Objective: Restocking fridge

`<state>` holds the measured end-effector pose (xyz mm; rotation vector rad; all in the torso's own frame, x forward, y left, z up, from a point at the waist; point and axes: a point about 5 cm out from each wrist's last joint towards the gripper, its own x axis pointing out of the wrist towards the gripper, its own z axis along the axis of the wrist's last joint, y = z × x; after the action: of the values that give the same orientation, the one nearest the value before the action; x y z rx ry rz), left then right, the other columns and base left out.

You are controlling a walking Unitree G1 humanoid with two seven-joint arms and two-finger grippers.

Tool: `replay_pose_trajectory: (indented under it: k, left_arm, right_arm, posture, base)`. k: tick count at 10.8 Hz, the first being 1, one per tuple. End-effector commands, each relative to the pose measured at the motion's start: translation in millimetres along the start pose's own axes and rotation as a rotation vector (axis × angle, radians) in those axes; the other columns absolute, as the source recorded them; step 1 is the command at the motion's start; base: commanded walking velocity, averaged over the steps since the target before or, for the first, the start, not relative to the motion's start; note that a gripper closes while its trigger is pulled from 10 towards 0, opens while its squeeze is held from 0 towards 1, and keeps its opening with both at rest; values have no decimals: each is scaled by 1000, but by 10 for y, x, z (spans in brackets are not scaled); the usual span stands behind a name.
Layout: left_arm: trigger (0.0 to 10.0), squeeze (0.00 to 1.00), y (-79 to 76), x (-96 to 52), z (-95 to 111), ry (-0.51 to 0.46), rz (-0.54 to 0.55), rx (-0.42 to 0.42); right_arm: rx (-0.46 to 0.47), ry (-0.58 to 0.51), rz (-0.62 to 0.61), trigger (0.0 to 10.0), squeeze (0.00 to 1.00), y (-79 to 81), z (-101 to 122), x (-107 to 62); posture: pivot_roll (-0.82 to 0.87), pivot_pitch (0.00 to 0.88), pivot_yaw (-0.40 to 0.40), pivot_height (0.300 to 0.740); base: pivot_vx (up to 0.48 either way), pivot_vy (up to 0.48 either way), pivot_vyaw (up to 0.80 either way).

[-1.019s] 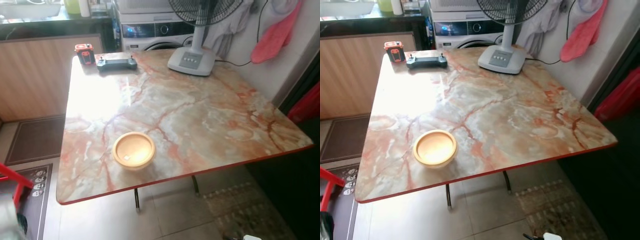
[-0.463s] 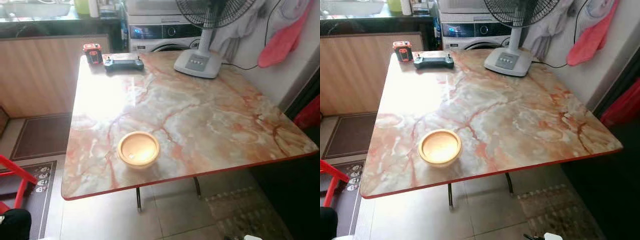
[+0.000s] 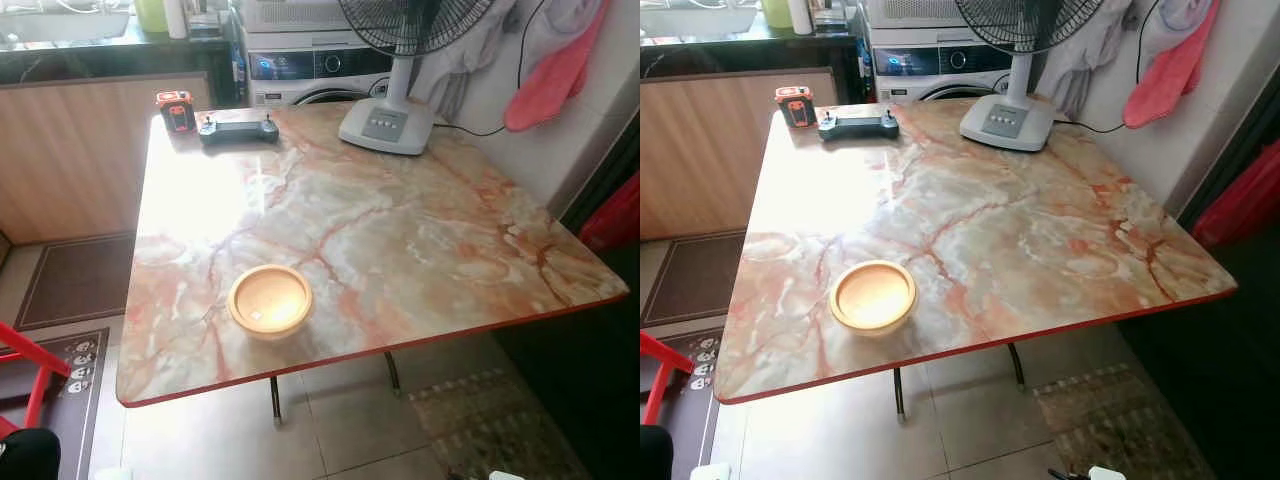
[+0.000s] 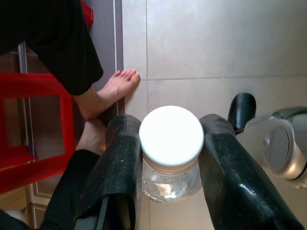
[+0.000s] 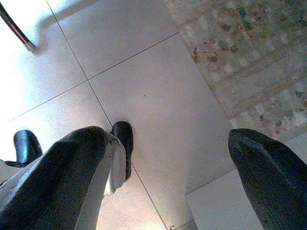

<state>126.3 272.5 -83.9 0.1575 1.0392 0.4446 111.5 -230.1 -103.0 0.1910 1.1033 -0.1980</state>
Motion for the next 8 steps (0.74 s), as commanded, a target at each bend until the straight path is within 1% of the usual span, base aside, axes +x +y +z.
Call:
replay_pose_trajectory:
  k: [1, 4, 8]
  left_arm:
    - [10000, 0, -25, -10, -93, 34, 11, 4]
    - [10000, 0, -56, -21, -167, 67, 9, 3]
    - [10000, 0, -46, -27, -211, 77, 10, 1]
  right_arm:
    - [13, -8, -16, 10000, 0, -44, 3, -9]
    - [-1, -6, -13, 10000, 0, -48, 3, -10]
    - [-2, -6, -13, 10000, 0, -52, -4, -13]
  posture:
    - [80, 0, -44, 740]
    - [88, 0, -37, 740]
    - [79, 0, -25, 740]
  base:
    - [0, 0, 0]
    - [0, 0, 0]
    - [0, 480, 0]
